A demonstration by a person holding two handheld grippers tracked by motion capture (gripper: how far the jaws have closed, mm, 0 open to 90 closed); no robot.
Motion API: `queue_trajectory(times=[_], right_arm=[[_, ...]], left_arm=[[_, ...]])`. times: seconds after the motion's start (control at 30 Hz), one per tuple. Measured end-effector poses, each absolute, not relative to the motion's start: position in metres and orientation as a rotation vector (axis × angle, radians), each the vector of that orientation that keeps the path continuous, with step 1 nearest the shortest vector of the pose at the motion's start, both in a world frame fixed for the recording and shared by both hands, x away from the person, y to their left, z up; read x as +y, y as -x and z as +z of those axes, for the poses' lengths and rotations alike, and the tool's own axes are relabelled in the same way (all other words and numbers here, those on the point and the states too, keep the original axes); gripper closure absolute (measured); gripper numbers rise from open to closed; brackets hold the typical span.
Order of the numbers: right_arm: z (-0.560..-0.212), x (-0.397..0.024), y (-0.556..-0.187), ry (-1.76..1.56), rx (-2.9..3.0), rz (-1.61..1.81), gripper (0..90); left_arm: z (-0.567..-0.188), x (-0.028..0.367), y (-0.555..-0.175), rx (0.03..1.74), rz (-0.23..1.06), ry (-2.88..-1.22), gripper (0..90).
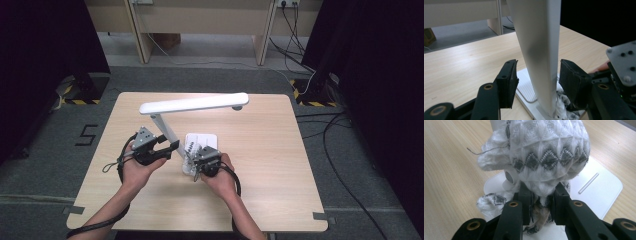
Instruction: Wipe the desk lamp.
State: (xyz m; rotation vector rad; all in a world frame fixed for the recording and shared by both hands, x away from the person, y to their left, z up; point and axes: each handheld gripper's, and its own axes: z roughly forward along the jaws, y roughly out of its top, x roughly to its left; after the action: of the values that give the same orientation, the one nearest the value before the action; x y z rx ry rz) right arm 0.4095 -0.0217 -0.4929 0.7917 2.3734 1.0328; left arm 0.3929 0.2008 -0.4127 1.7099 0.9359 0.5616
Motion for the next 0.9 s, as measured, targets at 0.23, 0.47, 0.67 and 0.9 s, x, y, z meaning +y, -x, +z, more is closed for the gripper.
queue_trajectory(times=[0.23, 0.47, 0.67, 0.9], right_arm=[[-0.494, -0.022, -0.409, -0.792, 2.371, 1.038, 75.0], [-0.494, -0.023, -0.409, -0.816, 2.367, 1.058, 75.0], [-0.487, -0.023, -0.402, -0.833, 2.33, 1.095, 75.3], [-0.486, -0.02, -0.395, -0.839, 2.351, 1.137, 75.4]], left_arm=[[-0.407, 0.2, -0.399, 0.972, 0.549, -1.673, 49.6], [-0.403, 0.198, -0.402, 1.024, 0.511, -1.629, 57.7], [-0.401, 0.193, -0.402, 1.033, 0.538, -1.628, 62.2], [-0.401, 0.194, -0.403, 1.053, 0.541, -1.613, 64.5]])
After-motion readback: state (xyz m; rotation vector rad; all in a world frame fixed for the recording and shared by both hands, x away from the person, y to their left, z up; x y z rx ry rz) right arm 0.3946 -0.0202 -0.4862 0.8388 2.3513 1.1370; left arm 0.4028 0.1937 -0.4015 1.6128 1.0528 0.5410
